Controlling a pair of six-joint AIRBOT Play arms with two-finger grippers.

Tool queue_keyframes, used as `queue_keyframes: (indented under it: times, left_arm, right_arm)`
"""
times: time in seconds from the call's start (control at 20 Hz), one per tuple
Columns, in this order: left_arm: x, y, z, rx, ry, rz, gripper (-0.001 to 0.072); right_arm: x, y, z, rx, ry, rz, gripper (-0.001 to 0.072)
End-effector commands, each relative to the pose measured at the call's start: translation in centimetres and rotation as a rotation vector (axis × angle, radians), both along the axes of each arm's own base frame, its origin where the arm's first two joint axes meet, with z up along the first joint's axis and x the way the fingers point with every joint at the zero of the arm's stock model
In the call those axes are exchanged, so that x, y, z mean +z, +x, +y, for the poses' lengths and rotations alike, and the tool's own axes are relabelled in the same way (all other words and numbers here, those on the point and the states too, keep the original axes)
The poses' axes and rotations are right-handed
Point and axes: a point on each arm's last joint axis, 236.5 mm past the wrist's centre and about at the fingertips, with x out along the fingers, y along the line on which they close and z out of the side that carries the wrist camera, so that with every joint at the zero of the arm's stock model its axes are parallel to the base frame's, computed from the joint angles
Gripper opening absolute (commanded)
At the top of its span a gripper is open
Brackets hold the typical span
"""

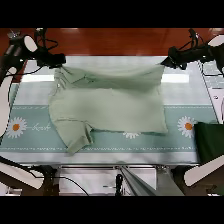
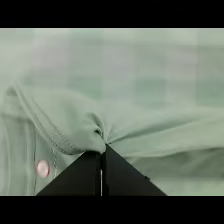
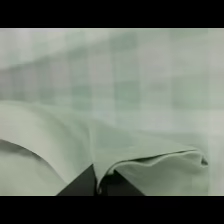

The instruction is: Fold the shirts.

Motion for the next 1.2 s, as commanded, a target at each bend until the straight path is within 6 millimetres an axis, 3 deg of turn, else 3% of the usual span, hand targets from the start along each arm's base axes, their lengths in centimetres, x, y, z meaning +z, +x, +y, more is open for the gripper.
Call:
queue_keyframes:
  times: [0.0, 0.1, 0.35, 0.5, 0.55, 0.6, 0.75, 0.9, 1.0, 1.15]
  left_arm:
    - [-0.6, -6.4, 1.1, -0.104, -0.003, 0.256, 0.0025]
    - [-2.0, -9.1, 1.8, -0.129, -0.006, 0.372, 0.0025]
    - [-7.8, -11.7, 1.8, -0.121, -0.025, 0.522, 0.0025]
    - [-9.3, -12.0, 1.9, -0.097, -0.034, 0.562, 0.0031]
    - [-9.4, -12.0, 1.9, -0.055, -0.042, 0.569, 0.0205]
    - [-9.3, -12.4, 1.9, -0.032, -0.048, 0.589, 0.0698]
    - [-7.9, -14.1, 2.4, -0.012, -0.055, 0.655, 0.0700]
    - [-5.2, -15.7, 3.2, 0.001, -0.060, 0.650, 0.0700]
    - [-4.0, -18.3, 4.2, 0.026, -0.070, 0.650, 0.0700]
    - [-4.2, -23.4, 6.7, 0.146, -0.125, 0.637, 0.0700]
  right_arm:
    - [0.2, -5.5, -1.6, 0.155, -0.042, 0.137, 0.0021]
    - [-1.3, -7.1, -3.2, 0.171, -0.131, 0.207, 0.0022]
    - [-6.2, -7.8, -1.4, 0.179, -0.179, 0.258, 0.0021]
    - [-9.0, -8.2, -1.1, 0.134, -0.191, 0.316, 0.0029]
    - [-9.4, -8.3, -0.7, 0.109, -0.179, 0.344, 0.0185]
    - [-9.3, -8.4, -0.5, 0.089, -0.162, 0.364, 0.0601]
    - [-6.8, -9.7, -1.0, 0.113, -0.143, 0.370, 0.0627]
    - [-3.0, -12.1, -5.3, 0.090, -0.271, 0.337, 0.0627]
    - [-1.2, -13.6, -7.4, 0.022, -0.326, 0.267, 0.0627]
    - [-1.1, -16.3, -6.5, -0.065, -0.262, 0.131, 0.0627]
